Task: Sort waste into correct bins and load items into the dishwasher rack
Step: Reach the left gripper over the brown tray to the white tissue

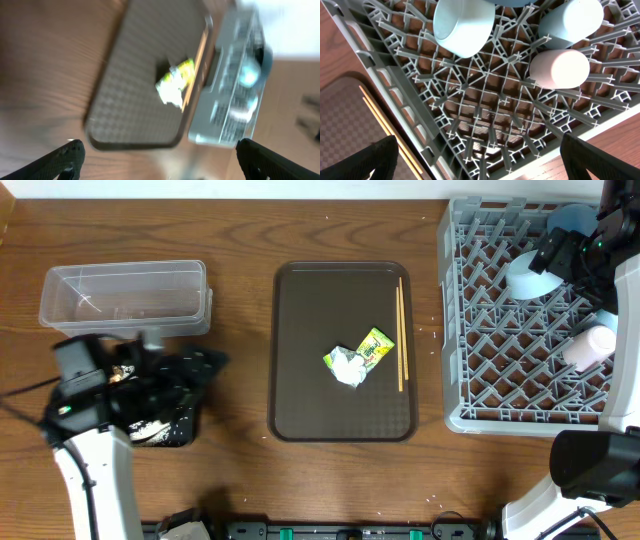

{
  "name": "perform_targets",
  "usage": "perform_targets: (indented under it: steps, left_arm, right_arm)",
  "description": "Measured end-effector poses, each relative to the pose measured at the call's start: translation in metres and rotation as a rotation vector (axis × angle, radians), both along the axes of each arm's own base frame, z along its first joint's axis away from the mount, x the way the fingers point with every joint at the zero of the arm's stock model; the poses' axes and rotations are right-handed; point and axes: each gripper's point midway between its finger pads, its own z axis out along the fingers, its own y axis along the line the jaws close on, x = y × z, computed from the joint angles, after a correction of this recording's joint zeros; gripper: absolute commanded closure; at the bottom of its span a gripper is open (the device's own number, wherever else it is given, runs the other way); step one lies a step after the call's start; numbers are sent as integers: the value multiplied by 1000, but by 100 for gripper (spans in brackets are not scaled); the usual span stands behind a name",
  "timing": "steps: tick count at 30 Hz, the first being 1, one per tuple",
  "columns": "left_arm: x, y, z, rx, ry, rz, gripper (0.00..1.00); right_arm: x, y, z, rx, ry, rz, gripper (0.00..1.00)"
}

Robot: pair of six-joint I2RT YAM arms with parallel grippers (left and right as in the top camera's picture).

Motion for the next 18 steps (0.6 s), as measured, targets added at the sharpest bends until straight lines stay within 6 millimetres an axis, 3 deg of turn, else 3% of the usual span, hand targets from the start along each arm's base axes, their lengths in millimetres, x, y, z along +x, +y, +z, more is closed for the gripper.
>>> perform_targets:
  steps: [4, 11, 18]
  left_arm:
    - [-9, -44, -10, 88, 14, -175, 2]
    - [-22, -95, -29, 326, 18, -299, 2]
    - [-17, -151, -12, 362, -170, -363, 2]
  right_arm:
    - [0, 0, 0, 1, 0, 1, 1]
    - [0, 1, 0, 2, 0, 1, 1]
    - [0, 1, 0, 3, 0, 2, 1]
